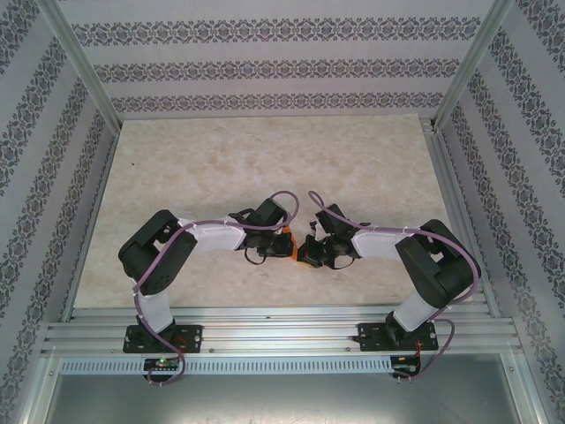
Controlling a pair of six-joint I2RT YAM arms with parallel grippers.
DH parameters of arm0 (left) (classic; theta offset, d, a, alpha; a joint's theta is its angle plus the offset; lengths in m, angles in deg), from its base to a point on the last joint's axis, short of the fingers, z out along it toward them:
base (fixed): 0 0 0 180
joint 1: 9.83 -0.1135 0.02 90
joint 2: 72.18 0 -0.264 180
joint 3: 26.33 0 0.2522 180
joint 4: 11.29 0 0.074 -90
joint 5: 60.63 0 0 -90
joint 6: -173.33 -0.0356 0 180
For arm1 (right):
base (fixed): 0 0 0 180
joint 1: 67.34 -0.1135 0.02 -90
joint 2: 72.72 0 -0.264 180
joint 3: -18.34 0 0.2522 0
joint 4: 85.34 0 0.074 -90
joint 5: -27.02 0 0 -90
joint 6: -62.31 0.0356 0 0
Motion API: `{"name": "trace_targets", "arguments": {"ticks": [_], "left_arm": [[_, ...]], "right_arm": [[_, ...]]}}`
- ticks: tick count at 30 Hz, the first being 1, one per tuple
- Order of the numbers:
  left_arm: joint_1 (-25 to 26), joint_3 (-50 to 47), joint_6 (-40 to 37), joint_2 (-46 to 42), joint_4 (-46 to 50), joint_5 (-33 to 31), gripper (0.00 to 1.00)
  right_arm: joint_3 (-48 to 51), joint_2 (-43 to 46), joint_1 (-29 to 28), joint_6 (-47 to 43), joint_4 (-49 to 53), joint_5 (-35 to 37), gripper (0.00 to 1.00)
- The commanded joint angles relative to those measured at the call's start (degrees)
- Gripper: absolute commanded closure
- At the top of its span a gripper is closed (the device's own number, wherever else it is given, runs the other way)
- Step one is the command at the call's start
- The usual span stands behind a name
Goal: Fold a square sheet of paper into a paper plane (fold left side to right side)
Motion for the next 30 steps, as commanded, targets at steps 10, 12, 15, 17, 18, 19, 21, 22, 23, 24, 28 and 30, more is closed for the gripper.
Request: {"name": "trace_targets", "arguments": {"ticks": [10, 12, 15, 17, 18, 19, 21, 22, 23, 24, 28, 30], "left_arm": [[-1.9, 0.3, -4.8, 1.3, 5.9, -5.7, 0.89], [-2.4, -0.2, -5.0, 1.0, 5.9, -5.9, 0.89], [-3.1, -0.9, -5.4, 0.6, 5.9, -5.9, 0.89], [-3.7, -1.3, -5.8, 0.4, 5.9, -5.9, 0.88], [-4.0, -1.6, -5.8, 0.3, 5.9, -6.0, 0.88], [-4.2, -1.8, -6.1, 0.2, 5.9, -6.0, 0.88], [-4.8, -2.5, -6.2, -0.1, 5.8, -6.0, 0.89], [-5.1, -2.8, -6.3, -0.4, 5.7, -6.2, 0.88], [-5.3, -3.1, -6.5, -0.7, 5.6, -6.3, 0.88], [-5.6, -3.4, -6.7, -0.9, 5.6, -6.3, 0.88], [-6.4, -5.6, -7.4, -2.3, 3.2, -6.3, 0.88], [-7.0, -6.6, -8.0, -2.6, 1.8, -6.3, 0.88]], "right_arm": [[2.4, -3.6, 1.3, -1.9, 8.6, 9.8, 0.92], [2.4, -3.7, 1.4, -2.0, 8.7, 9.8, 0.92], [2.4, -3.7, 1.6, -2.2, 8.9, 9.8, 0.93], [2.4, -3.7, 1.6, -2.3, 9.1, 9.9, 0.92], [2.4, -3.7, 1.7, -2.2, 9.0, 9.9, 0.92], [2.4, -3.7, 1.7, -2.3, 9.1, 9.9, 0.92], [2.4, -3.8, 1.8, -2.3, 9.0, 9.9, 0.92], [2.4, -3.8, 1.8, -2.3, 9.0, 9.9, 0.92], [2.4, -3.8, 1.8, -2.3, 9.0, 9.9, 0.92], [2.4, -3.8, 1.8, -2.4, 9.1, 9.9, 0.92], [2.4, -3.9, 1.9, -2.4, 9.1, 9.9, 0.92], [2.4, -3.9, 2.0, -2.5, 9.1, 9.9, 0.92]]}}
